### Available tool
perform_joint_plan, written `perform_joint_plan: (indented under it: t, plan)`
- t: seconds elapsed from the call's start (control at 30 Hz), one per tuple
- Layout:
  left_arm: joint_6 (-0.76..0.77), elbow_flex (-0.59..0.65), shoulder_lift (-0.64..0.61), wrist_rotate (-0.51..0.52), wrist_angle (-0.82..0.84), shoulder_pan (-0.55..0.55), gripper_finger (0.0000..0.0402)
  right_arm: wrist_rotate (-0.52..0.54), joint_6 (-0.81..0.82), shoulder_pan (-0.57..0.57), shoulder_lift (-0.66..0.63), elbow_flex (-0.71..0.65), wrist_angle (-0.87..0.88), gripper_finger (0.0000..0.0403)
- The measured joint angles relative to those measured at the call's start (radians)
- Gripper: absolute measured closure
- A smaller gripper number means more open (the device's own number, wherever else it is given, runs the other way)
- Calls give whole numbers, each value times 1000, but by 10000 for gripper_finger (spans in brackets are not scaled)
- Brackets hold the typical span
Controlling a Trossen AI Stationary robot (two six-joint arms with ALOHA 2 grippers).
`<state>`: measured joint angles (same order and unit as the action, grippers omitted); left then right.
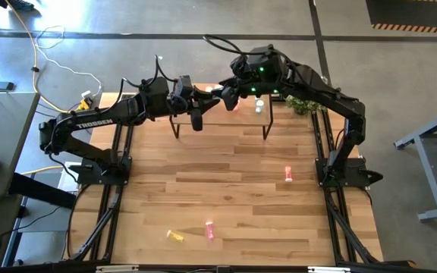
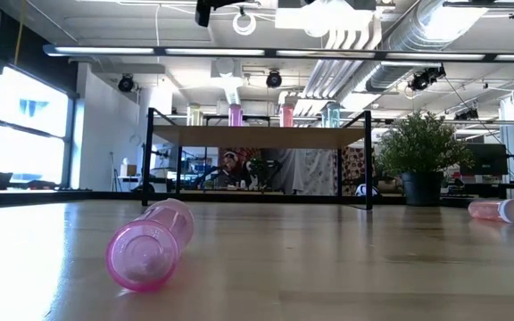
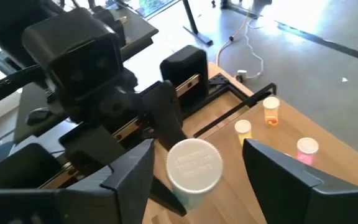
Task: Pick and place medicine bottles onto shelf by color
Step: Put the blue pill bottle on the shelf aligned with other blue pill bottles
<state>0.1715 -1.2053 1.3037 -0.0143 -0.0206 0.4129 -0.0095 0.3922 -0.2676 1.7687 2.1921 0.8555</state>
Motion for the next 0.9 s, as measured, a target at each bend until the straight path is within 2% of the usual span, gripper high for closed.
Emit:
perform_joint_plan:
  t: [0.43,0.77,0.9]
  plan:
    - [0,0,0,0,1,0,315,2,0,0,0,0,1,283]
    - [-1,0,0,1,1,0,287,2,1,0,0,0,1,294]
    - [-56,0,0,3,1,0,267,2,0,0,-2,0,2,294]
